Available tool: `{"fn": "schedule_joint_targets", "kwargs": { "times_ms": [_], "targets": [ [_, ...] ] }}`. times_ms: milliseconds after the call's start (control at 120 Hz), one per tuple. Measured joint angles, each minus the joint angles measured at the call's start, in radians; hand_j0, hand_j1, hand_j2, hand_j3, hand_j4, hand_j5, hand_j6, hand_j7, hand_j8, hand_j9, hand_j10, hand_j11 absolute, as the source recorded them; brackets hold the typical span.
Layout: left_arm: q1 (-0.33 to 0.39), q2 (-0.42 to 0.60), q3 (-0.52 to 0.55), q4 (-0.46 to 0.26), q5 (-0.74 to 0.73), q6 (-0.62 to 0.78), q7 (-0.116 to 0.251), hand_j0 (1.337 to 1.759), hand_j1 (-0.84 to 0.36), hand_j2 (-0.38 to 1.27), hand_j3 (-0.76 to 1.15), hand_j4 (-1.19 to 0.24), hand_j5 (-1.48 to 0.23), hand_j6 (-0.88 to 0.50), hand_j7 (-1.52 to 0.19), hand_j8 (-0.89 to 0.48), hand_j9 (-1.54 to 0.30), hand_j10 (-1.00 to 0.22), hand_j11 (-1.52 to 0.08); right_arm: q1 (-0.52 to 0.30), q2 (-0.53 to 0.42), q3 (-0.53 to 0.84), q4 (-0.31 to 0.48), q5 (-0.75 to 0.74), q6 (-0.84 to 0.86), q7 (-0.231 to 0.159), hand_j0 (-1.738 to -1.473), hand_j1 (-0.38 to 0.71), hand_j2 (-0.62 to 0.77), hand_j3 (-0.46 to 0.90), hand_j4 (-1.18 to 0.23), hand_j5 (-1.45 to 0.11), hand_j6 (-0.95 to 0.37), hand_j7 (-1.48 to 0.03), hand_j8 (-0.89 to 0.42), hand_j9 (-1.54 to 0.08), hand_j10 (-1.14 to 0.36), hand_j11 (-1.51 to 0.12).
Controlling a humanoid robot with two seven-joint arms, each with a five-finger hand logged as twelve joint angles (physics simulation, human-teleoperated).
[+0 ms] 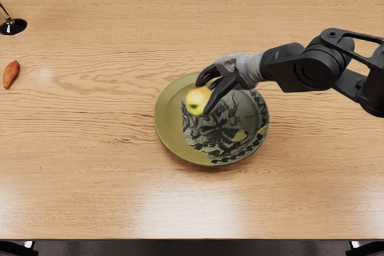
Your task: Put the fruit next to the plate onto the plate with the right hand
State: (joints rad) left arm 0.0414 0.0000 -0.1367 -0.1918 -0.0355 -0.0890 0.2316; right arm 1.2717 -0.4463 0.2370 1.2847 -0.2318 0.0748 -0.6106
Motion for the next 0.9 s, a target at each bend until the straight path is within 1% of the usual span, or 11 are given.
{"fn": "schedule_joint_targets", "kwargs": {
  "times_ms": [217,242,283,367,442,525,608,783,842,900],
  "targets": [
    [0.000,0.000,0.000,0.000,0.000,0.000,0.000,1.658,0.35,0.00,0.00,0.00,0.00,0.00,0.00,0.00,0.00,0.00,0.00,-0.006,-0.001,0.000,0.000,0.000,-0.001,0.001,-1.658,0.30,0.56,0.00,-0.76,-1.11,-0.28,-1.03,-0.31,-1.09,-0.50,-1.09],
    [0.000,0.000,0.000,0.000,0.000,0.000,0.000,1.658,0.35,0.00,0.00,0.00,0.00,0.00,0.00,0.00,0.00,0.00,0.00,-0.006,-0.001,-0.001,0.000,-0.001,-0.003,0.000,-1.658,0.27,0.49,0.00,-0.71,-1.03,-0.28,-0.96,-0.32,-1.01,-0.48,-1.02],
    [0.000,0.000,0.000,0.000,0.000,0.000,0.000,1.658,0.35,0.00,0.00,0.00,0.00,0.00,0.00,0.00,0.00,0.00,0.00,-0.006,-0.001,-0.007,0.000,-0.005,-0.003,0.000,-1.658,0.16,0.40,0.00,-0.58,-0.85,-0.24,-0.80,-0.26,-0.83,-0.39,-0.84],
    [0.000,0.000,0.000,0.000,0.000,0.000,0.000,1.658,0.35,0.00,0.00,0.00,0.00,0.00,0.00,0.00,0.00,0.00,0.00,-0.007,-0.003,-0.014,-0.001,-0.010,-0.002,0.000,-1.658,0.00,0.27,0.00,-0.40,-0.58,-0.17,-0.54,-0.18,-0.57,-0.27,-0.57],
    [0.000,0.000,0.000,0.000,0.000,0.000,0.000,1.658,0.35,0.00,0.00,0.00,0.00,0.00,0.00,0.00,0.00,0.00,0.00,-0.009,-0.006,-0.018,0.000,-0.013,0.002,0.000,-1.658,-0.10,0.18,0.00,-0.28,-0.41,-0.12,-0.38,-0.14,-0.40,-0.20,-0.40],
    [0.000,0.000,0.000,0.000,0.000,0.000,0.000,1.658,0.35,0.00,0.00,0.00,0.00,0.00,0.00,0.00,0.00,0.00,0.00,-0.033,-0.024,-0.010,-0.001,-0.018,0.013,0.000,-1.658,-0.17,0.12,0.00,-0.20,-0.29,-0.09,-0.27,-0.10,-0.28,-0.14,-0.28],
    [-0.001,0.000,0.000,0.000,0.000,0.000,0.000,1.658,0.35,0.00,0.00,0.00,0.00,0.00,0.00,0.00,0.00,0.00,0.00,-0.094,-0.087,0.047,-0.001,-0.022,0.050,0.000,-1.658,-0.22,0.08,0.00,-0.14,-0.20,-0.07,-0.19,-0.08,-0.20,-0.10,-0.20],
    [0.000,0.000,0.000,0.000,-0.001,-0.003,0.000,1.658,0.35,0.00,0.00,0.00,0.00,0.00,0.00,0.00,0.00,0.00,0.00,-0.310,-0.262,0.317,-0.004,-0.017,0.386,0.000,-1.658,-0.27,0.03,0.00,-0.08,-0.11,-0.05,-0.10,-0.05,-0.11,-0.06,-0.11],
    [0.000,0.000,0.000,0.000,-0.001,-0.005,0.000,1.658,0.35,0.00,0.00,0.00,0.00,0.00,0.00,0.00,0.00,0.00,0.00,-0.379,-0.314,0.390,-0.005,0.002,0.450,0.000,-1.658,-0.28,0.02,0.00,-0.07,-0.09,-0.04,-0.09,-0.05,-0.09,-0.05,-0.09],
    [-0.002,0.000,0.000,0.000,-0.001,-0.006,0.000,1.658,0.35,0.00,0.00,0.00,0.00,0.00,0.00,0.00,0.00,0.00,0.00,-0.440,-0.378,0.434,-0.006,0.040,0.487,0.000,-1.658,-0.29,0.01,0.00,-0.06,-0.08,-0.04,-0.08,-0.04,-0.08,-0.05,-0.08]
  ]
}}
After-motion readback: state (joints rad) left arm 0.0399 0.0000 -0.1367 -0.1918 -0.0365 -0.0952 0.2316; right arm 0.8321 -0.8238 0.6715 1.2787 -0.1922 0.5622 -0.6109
